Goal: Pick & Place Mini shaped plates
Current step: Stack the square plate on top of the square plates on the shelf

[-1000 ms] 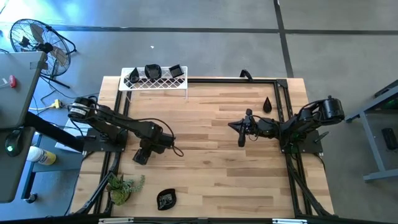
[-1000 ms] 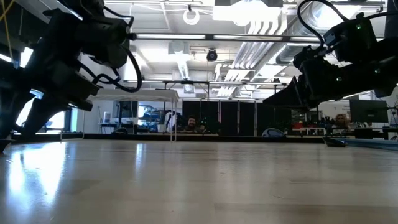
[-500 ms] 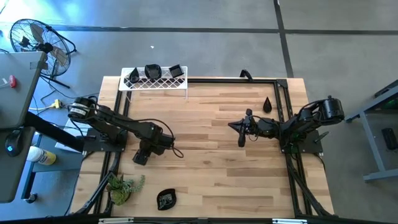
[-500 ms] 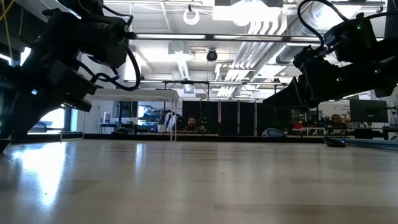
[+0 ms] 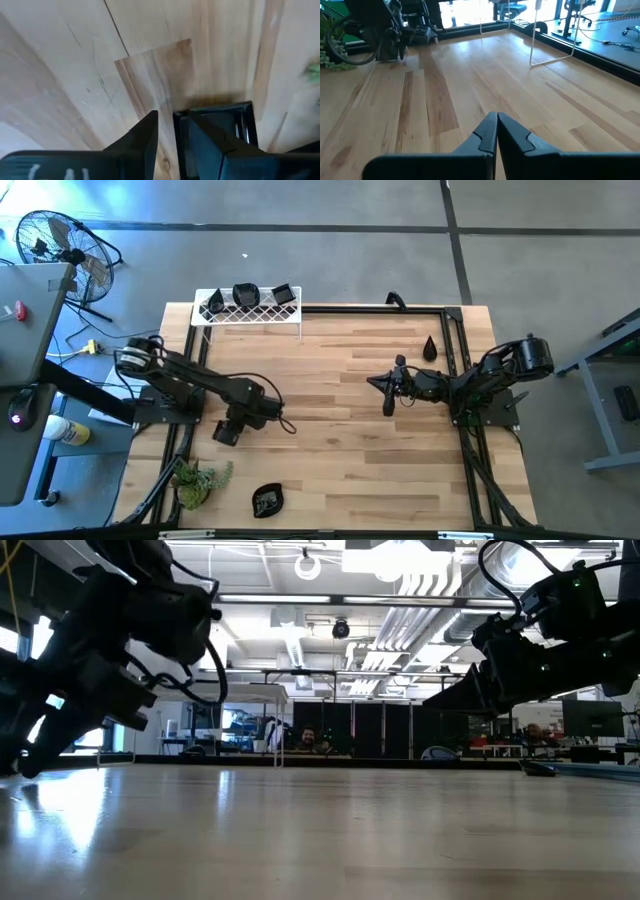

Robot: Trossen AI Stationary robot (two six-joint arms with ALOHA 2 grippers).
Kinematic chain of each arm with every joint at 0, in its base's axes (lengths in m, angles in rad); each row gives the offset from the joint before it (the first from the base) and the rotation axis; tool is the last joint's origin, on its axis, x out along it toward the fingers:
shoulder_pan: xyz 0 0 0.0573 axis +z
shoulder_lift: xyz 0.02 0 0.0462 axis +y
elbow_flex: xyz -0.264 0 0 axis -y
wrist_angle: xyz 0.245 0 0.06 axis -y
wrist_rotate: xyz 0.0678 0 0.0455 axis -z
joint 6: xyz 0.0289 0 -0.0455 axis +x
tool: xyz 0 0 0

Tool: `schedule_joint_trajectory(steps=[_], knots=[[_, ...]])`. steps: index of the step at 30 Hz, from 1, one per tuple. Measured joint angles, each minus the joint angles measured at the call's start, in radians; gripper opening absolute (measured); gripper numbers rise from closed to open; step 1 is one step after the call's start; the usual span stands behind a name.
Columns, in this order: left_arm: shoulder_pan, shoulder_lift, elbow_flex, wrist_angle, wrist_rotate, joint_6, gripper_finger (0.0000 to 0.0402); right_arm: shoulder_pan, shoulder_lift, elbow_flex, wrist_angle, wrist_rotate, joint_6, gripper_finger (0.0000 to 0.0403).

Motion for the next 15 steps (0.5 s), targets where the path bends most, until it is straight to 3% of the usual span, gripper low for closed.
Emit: schedule_joint_trajectory(steps=[4, 12, 15], knots=[[0.000, 0.016, 0.000, 0.001, 0.000, 0.002, 0.0093, 0.000, 0.000, 0.000, 0.000, 0.000, 0.000, 0.0007], [0.000, 0.018, 0.002, -0.035, 0.002, 0.034, 0.0013, 0.000, 0.000, 0.000, 0.000, 0.000, 0.000, 0.0007], [0.000, 0.018, 0.027, -0.069, -0.011, 0.050, 0.0007, 0.000, 0.000, 0.000, 0.000, 0.000, 0.000, 0.0007]])
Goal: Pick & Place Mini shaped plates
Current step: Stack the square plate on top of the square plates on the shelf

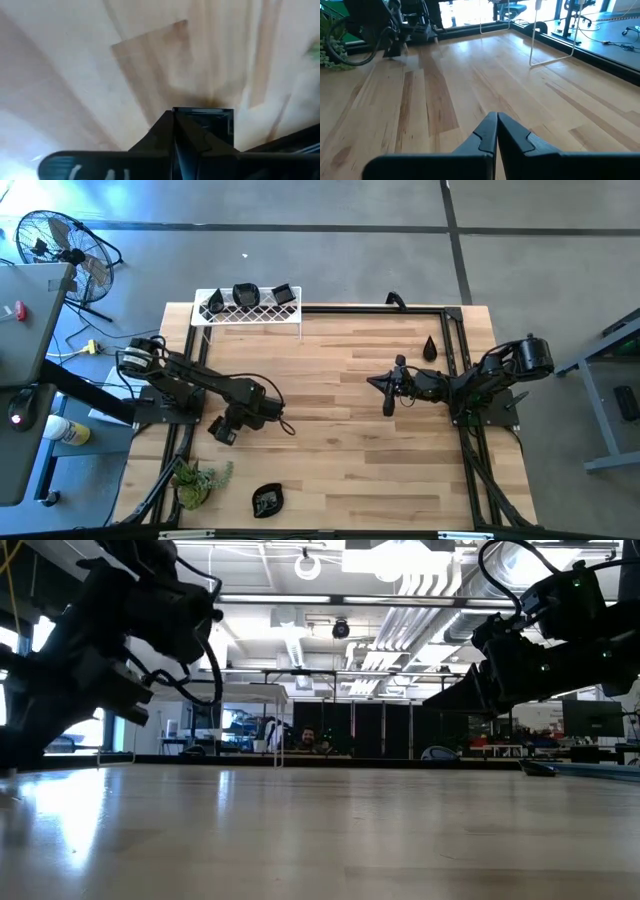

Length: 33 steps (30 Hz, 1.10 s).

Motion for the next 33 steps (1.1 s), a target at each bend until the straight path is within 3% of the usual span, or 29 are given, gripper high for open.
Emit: schedule_joint_trajectory(steps=[6, 16, 25, 33], knots=[[0.000, -0.025, 0.083, -0.045, -0.031, 0.021, 0.0002, 0.000, 0.000, 0.000, 0.000, 0.000, 0.000, 0.0007], [0.028, -0.133, 0.175, 0.047, -0.028, -0.034, 0.0001, 0.000, 0.000, 0.000, 0.000, 0.004, 0.000, 0.0007], [0.204, -0.312, 0.182, 0.149, 0.025, -0.055, 0.0000, 0.000, 0.000, 0.000, 0.000, 0.004, 0.000, 0.0007], [0.417, -0.443, 0.276, 0.257, 0.032, -0.215, 0.0000, 0.000, 0.000, 0.000, 0.014, 0.006, 0.000, 0.0007]])
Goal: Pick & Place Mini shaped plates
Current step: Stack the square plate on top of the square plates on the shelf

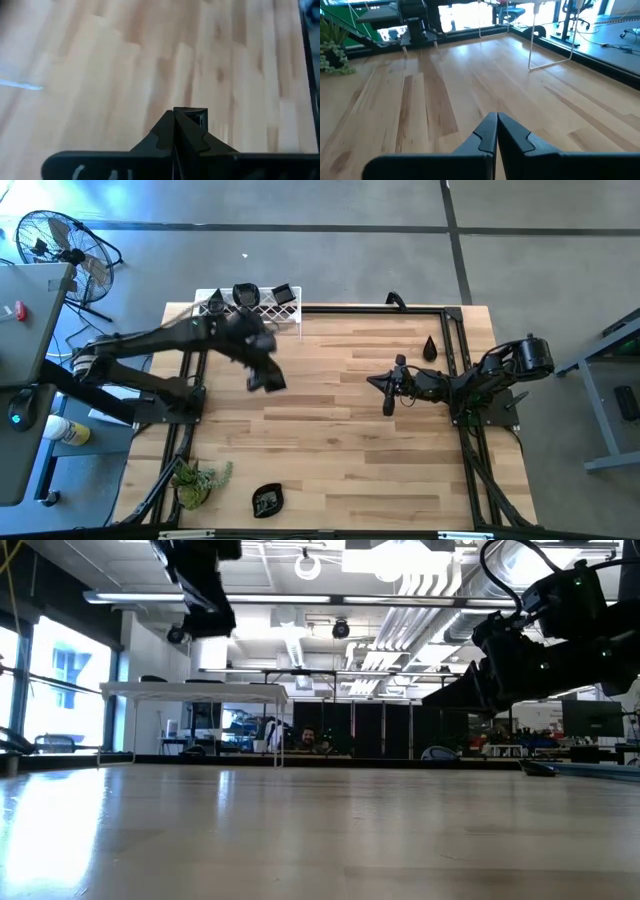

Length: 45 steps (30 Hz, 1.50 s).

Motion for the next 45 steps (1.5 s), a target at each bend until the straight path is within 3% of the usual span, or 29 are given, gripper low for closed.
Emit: schedule_joint_trajectory(steps=[10, 18, 26, 31, 45], knots=[[0.318, 0.000, 0.218, -0.046, -0.082, -0.192, 0.0000, 0.000, -0.001, 0.001, 0.018, -0.002, 0.000, 0.0007], [0.526, 0.112, 0.293, 0.025, 0.068, -0.049, 0.0000, 0.000, -0.001, 0.001, 0.024, -0.003, 0.000, 0.0007], [0.621, 0.329, 0.457, 0.004, 0.199, 0.131, 0.0000, 0.000, -0.001, 0.001, 0.026, -0.003, 0.000, 0.0007], [0.661, 0.436, 0.558, -0.082, 0.221, 0.244, 0.0000, 0.000, -0.001, 0.001, 0.027, -0.003, 0.000, 0.0007], [0.728, 0.536, 0.572, -0.047, 0.247, 0.471, 0.0000, 0.000, -0.001, 0.001, 0.030, -0.003, 0.000, 0.0007]])
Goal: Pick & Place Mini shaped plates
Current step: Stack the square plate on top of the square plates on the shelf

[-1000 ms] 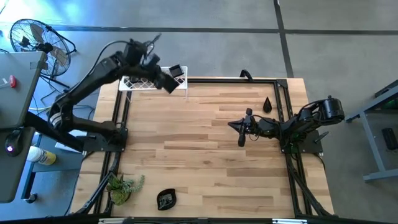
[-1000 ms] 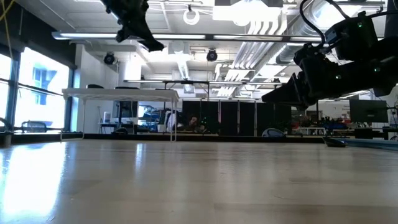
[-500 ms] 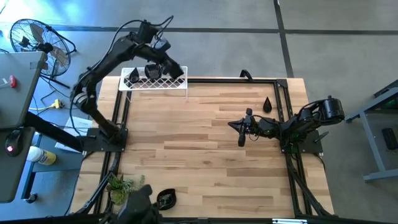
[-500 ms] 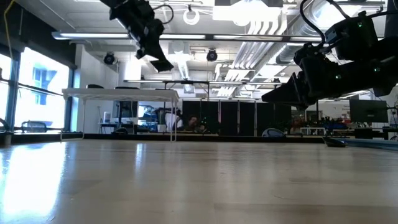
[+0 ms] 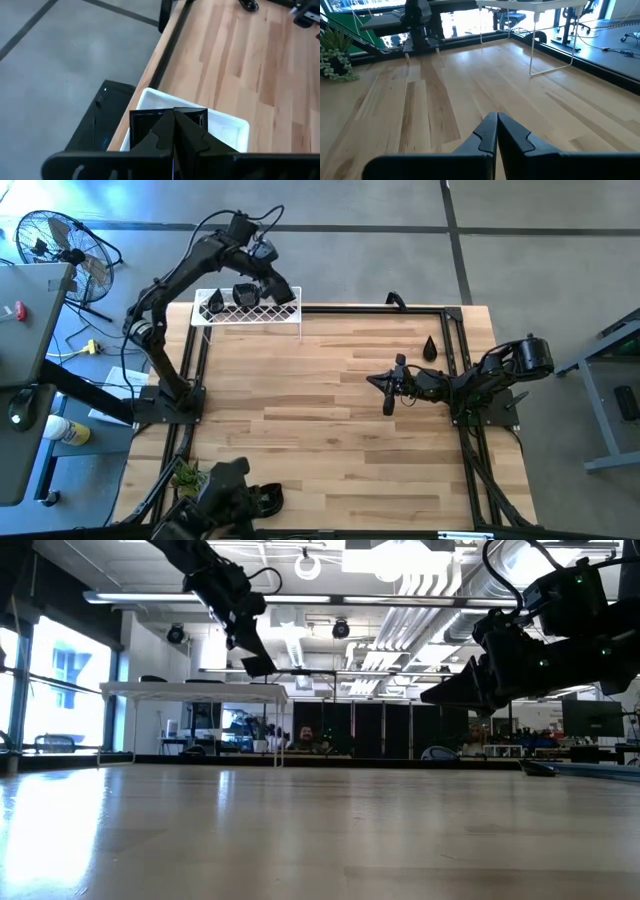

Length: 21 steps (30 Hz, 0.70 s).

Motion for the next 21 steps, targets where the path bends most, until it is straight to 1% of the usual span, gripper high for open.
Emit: schedule_joint_trajectory(steps=[5, 8, 11, 15, 21], knots=[[0.005, 0.022, -0.001, 0.012, 0.019, 0.030, 0.0000, 0.000, 0.000, 0.000, 0.001, 0.004, 0.000, 0.0007], [0.013, 0.028, 0.000, 0.040, 0.031, 0.029, 0.0000, 0.000, 0.000, 0.000, 0.001, 0.004, 0.000, 0.0007], [0.016, 0.036, 0.000, 0.029, 0.059, -0.001, 0.0000, 0.000, 0.000, 0.000, 0.001, 0.003, 0.000, 0.0007], [0.013, 0.035, -0.001, 0.040, -0.003, -0.022, 0.0006, 0.000, 0.000, 0.000, 0.001, 0.004, 0.000, 0.0007], [0.013, 0.035, -0.001, 0.038, -0.008, -0.027, 0.0035, 0.000, 0.000, 0.000, 0.001, 0.004, 0.000, 0.0007]])
